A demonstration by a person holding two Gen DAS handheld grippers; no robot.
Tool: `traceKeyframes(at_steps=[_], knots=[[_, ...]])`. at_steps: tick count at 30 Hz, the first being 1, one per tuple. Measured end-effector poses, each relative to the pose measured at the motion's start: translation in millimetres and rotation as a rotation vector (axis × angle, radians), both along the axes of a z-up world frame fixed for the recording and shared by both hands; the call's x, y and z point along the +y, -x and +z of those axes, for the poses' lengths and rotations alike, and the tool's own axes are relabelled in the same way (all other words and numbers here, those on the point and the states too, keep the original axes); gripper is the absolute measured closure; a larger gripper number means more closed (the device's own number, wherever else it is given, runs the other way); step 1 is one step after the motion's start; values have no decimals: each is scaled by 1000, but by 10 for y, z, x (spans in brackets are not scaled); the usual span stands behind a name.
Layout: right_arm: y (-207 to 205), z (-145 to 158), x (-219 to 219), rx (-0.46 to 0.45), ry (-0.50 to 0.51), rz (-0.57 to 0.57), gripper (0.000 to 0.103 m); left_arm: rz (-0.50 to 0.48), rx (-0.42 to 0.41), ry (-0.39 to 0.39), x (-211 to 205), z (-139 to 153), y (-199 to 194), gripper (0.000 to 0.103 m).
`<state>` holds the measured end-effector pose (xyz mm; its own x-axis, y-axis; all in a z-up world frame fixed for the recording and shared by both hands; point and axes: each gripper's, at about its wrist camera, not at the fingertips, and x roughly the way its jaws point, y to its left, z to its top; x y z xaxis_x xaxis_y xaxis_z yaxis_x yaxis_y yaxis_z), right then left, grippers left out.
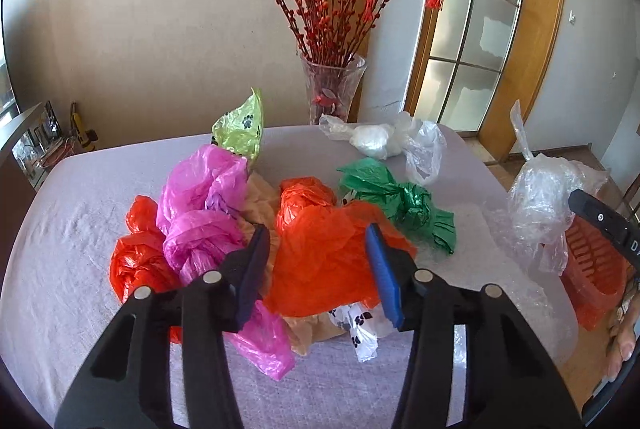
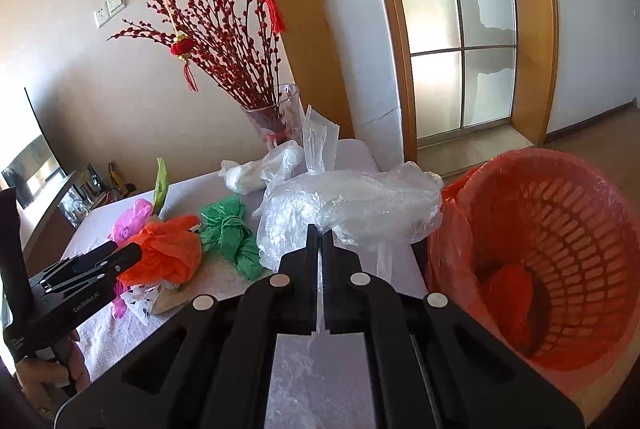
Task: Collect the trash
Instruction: 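Lift the clear plastic with the right tool while the left tool grasps an orange bag, then carry both bags over the red basket and open both tools to drop them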
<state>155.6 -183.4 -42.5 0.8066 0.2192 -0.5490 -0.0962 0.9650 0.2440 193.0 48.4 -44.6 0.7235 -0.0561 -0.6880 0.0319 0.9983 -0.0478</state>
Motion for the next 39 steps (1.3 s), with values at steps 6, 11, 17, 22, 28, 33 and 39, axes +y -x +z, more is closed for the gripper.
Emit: traceKeyframes(at_steps=[6, 11, 17, 22, 28, 33, 39], knots=[[28, -36, -14, 8, -1, 6, 101, -37, 37, 31, 2, -88, -75, 87], [56, -24, -14, 5, -3, 7, 101, -74, -7, 25, -16, -34, 11, 95], [133, 42, -49, -15, -11, 7, 101, -96, -83, 33, 17, 149, 203, 96], [216, 108, -77, -36, -16, 5, 101, -110, -140, 49, 9, 329, 340, 96], [305, 168, -147, -57, -23, -5, 101, -154, -188, 64, -118, 496, 454, 96], [392, 229, -236, -77, -15, -24, 101, -207, -213, 78, -290, 555, 544, 96], [481, 270, -408, -91, -19, -58, 101, -268, -230, 93, -521, 610, 559, 96]])
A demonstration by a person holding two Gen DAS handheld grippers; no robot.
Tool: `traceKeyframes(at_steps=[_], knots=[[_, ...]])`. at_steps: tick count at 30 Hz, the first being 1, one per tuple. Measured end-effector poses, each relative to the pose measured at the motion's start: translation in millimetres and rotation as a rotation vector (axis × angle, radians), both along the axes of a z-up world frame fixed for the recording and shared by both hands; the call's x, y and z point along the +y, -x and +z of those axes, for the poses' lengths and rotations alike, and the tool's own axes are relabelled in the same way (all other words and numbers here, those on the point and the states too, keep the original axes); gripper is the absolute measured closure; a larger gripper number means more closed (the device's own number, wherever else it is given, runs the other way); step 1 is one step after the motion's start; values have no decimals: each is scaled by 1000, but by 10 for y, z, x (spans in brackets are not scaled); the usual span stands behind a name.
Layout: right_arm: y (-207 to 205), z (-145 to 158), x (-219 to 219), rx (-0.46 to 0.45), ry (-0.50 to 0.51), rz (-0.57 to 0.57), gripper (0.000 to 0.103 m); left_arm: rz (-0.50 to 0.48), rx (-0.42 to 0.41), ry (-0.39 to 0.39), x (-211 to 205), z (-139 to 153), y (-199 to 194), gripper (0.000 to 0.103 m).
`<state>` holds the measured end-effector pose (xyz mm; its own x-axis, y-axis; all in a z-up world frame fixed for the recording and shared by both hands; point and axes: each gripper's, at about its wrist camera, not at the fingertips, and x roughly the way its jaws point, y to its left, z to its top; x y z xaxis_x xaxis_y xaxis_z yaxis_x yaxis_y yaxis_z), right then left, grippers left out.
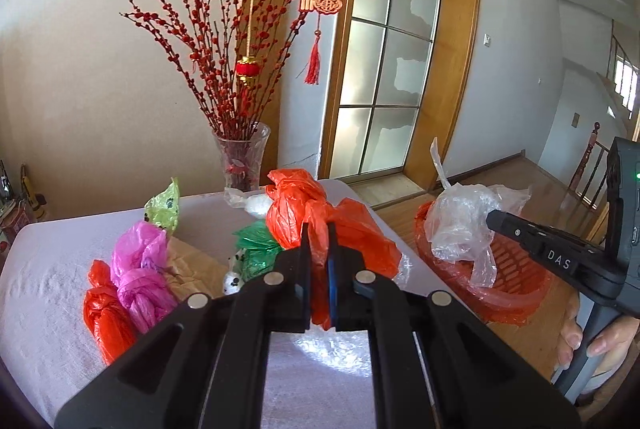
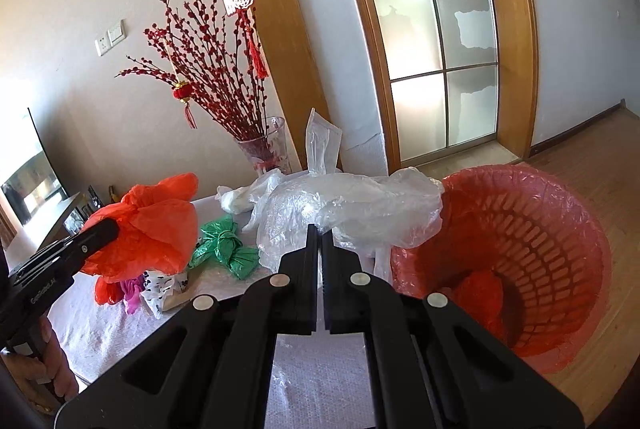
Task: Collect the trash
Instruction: 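Carry both bags over the red basket and open both tools to drop them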
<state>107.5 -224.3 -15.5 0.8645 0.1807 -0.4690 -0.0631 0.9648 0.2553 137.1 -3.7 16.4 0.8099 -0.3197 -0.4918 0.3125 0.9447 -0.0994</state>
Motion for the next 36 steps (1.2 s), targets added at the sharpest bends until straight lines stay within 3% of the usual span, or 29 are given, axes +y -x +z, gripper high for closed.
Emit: traceKeyframes(at_steps=[24, 36], knots=[[415, 46, -1009, -49, -19, -276, 101, -272, -1, 53, -1347, -57, -5, 96], [416, -4, -1368, -53, -40, -367, 101, -347, 33, 74, -1773, -225, -152, 96]])
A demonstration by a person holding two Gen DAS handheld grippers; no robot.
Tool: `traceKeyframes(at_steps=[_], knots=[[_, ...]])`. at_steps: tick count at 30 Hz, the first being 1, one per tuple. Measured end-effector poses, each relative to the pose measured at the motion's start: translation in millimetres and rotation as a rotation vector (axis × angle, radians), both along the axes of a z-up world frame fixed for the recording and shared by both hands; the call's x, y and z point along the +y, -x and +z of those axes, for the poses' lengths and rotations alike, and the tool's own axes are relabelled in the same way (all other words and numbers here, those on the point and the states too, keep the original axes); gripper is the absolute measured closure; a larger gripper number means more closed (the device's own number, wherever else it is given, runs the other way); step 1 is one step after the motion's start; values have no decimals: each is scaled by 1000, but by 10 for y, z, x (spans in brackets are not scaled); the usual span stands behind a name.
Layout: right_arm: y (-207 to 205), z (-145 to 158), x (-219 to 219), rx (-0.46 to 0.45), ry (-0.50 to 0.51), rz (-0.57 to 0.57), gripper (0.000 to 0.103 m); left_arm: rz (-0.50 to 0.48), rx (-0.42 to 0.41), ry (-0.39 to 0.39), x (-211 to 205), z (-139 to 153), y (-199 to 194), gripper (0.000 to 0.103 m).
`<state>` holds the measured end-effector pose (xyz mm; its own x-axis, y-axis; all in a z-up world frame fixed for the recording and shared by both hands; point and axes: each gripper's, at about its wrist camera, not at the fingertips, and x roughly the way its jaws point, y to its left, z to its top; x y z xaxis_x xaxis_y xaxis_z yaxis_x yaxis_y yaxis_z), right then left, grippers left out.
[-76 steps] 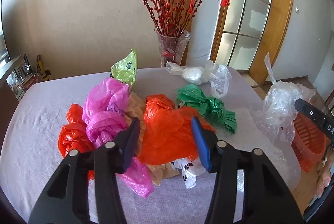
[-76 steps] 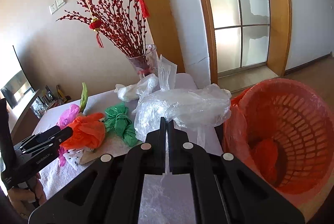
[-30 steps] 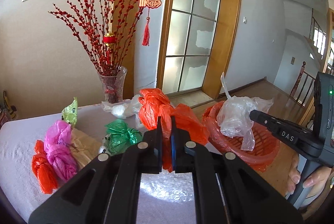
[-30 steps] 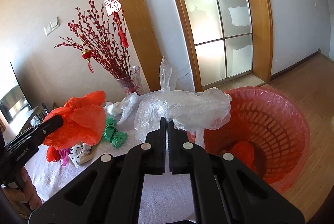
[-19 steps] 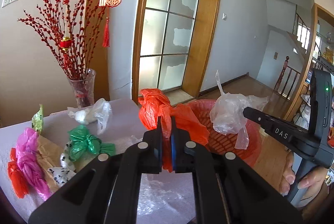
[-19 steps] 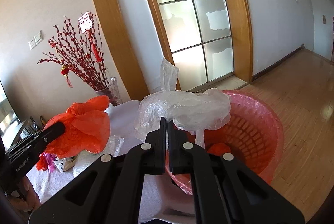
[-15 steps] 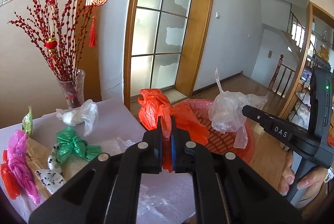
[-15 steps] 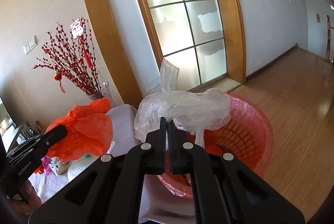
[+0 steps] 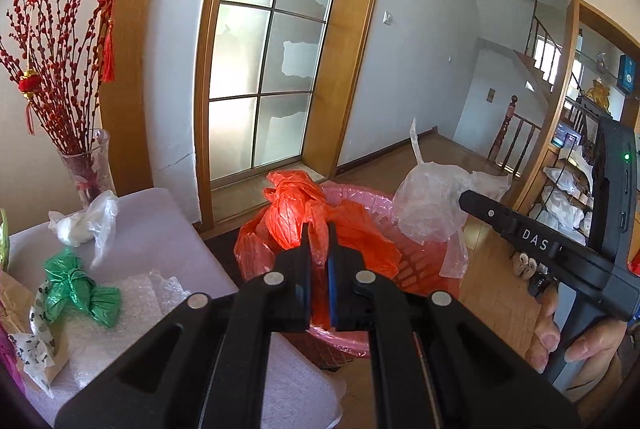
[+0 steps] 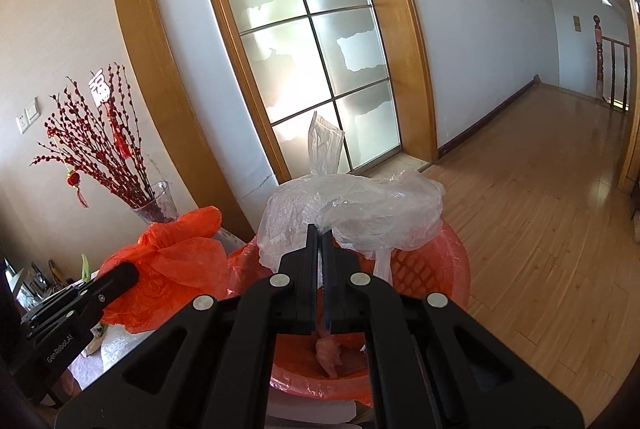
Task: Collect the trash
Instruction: 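Carry both bags over the red basket and open both tools to drop them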
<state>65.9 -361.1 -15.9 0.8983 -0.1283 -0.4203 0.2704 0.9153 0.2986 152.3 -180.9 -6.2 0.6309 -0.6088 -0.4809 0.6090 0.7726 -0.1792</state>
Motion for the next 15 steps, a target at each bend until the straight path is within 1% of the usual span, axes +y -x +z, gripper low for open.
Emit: traceKeyframes(at_steps=[7, 11, 14, 15], knots=[[-75, -28, -157, -8, -28, -28, 101, -24, 34, 6, -184, -176, -130, 96], [-166, -71, -268, -5, -60, -29, 100, -33, 53, -2, -305, -266, -210, 95], [-230, -136, -333, 8, -87, -28, 98, -41, 86, -14, -386, -360, -286, 93], [-258, -164, -361, 18, -97, -25, 95, -41, 100, -17, -406, -394, -309, 90]])
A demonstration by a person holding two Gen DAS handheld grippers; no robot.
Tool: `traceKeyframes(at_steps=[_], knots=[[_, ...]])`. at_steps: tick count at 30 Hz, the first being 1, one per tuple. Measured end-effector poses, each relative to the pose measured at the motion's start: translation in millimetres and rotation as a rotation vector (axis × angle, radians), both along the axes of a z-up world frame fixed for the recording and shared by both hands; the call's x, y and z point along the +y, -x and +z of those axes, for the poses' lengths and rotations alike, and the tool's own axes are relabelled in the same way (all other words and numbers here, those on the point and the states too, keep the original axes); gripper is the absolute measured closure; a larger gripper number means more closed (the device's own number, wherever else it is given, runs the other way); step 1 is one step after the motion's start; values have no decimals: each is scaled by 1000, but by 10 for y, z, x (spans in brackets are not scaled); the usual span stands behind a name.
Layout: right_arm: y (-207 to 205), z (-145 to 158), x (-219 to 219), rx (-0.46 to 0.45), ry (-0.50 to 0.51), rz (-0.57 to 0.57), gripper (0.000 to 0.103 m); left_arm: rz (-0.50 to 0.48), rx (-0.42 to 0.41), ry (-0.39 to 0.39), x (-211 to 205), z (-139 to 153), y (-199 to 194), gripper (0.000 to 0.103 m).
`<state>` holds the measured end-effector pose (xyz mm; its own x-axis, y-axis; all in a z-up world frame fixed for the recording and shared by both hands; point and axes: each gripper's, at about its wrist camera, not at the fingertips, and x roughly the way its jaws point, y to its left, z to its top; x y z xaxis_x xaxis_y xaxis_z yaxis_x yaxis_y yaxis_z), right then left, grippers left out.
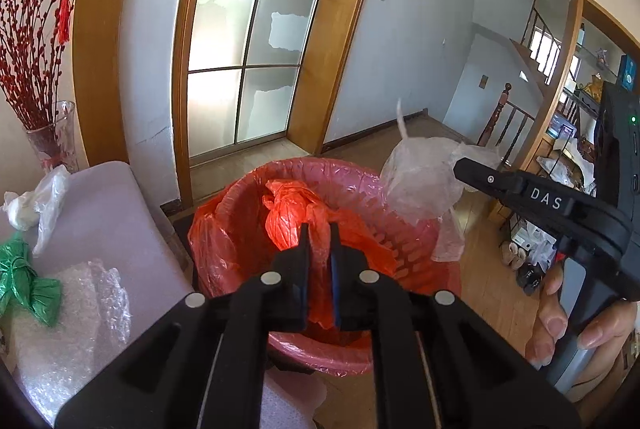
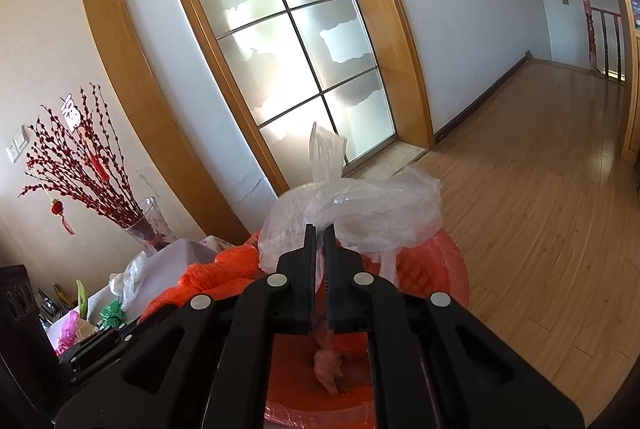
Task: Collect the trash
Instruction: 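Carry both bags over the red basket and open both tools to drop them, then move both tools back to the table and close the right tool on the paw-print bag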
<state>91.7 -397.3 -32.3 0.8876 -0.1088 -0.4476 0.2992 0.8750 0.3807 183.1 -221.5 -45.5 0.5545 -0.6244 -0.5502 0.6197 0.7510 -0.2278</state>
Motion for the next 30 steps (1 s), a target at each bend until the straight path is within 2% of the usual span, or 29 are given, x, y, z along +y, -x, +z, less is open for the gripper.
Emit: traceKeyframes(at_steps=[1, 3, 5, 7, 9, 12, 18, 30], knots=[[-5, -23, -18, 5, -8, 1, 91, -3, 15, -2, -10, -39, -23, 88], [19, -81, -59, 14, -22, -4, 73, -2, 26, -7, -19, -87, -33, 79], [40, -123, -66, 14, -27, -10, 63, 3, 30, -11, 5, -121, -47, 75], [57, -156, -67, 22, -28, -13, 63, 17, 42, -14, 57, -144, -60, 74], [70, -181, -63, 31, -31, -14, 63, 38, 44, -16, 138, -138, -57, 67], [86, -193, -20, 43, -17, -11, 63, 80, 14, -34, 251, -94, 10, 57], [76, -170, 191, 61, 43, 32, 63, 153, -33, -66, 505, 17, 197, 47], [-27, -90, 864, 68, 99, 224, 63, 322, -81, -73, 1268, 231, 397, 44]])
